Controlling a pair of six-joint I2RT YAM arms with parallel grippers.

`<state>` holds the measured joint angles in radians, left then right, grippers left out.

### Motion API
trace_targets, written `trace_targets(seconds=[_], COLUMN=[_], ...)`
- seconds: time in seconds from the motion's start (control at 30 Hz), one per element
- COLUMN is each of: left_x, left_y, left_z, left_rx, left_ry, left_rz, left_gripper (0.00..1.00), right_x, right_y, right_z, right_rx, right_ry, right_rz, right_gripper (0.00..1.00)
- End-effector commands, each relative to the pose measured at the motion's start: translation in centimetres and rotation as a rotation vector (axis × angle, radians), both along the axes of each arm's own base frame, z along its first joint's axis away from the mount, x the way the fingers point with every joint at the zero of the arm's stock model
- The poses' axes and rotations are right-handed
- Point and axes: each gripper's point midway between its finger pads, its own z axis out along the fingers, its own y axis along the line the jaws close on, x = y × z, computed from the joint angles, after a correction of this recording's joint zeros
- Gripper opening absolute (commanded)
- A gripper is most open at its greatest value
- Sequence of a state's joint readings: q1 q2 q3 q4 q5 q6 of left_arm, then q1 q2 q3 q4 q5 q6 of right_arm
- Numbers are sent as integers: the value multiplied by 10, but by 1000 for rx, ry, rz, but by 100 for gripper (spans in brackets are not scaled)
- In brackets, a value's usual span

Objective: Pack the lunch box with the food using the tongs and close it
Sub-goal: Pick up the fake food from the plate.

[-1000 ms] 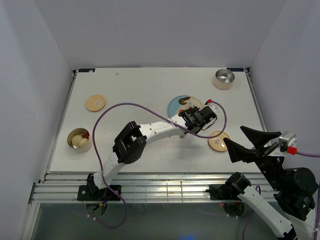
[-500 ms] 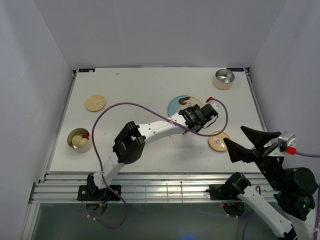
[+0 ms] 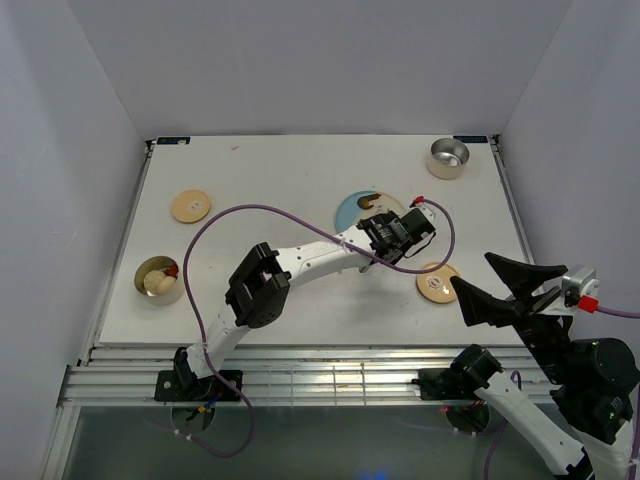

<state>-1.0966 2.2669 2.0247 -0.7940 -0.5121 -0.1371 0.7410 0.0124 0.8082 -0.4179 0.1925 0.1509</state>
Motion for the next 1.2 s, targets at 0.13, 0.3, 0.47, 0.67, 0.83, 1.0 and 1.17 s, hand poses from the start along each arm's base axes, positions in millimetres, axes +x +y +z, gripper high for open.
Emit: trace_targets(seconds=[0.13, 0.3, 0.47, 0.67, 0.83, 1.0, 1.17], left_x=[4, 5, 4, 4, 3, 2, 2], left_y=[-11, -12, -12, -13, -13, -14, -14], left_z=[28, 29, 28, 25, 20, 19, 19], left_rx=[-48, -51, -47, -45, -41, -42, -43], left_ry=[-36, -36, -35, -30, -19, -14, -12], left_rz=[-20, -24, -25, -31, -33, -36, -36], left_gripper=[56, 56, 56, 55, 52, 49, 49], right_x=[-17, -16, -17, -18, -19, -20, -20], right_y=[-19, -19, -20, -21, -24, -25, -25], right_z=[23, 22, 23, 23, 24, 25, 26], right_rx=[65, 65, 68, 71, 76, 74, 73], right_ry=[-75, -72, -74, -76, -80, -79, -82], right_rz=[-14, -15, -18, -19, -24, -27, -29], right_gripper=[98, 98, 98, 98, 98, 98, 98])
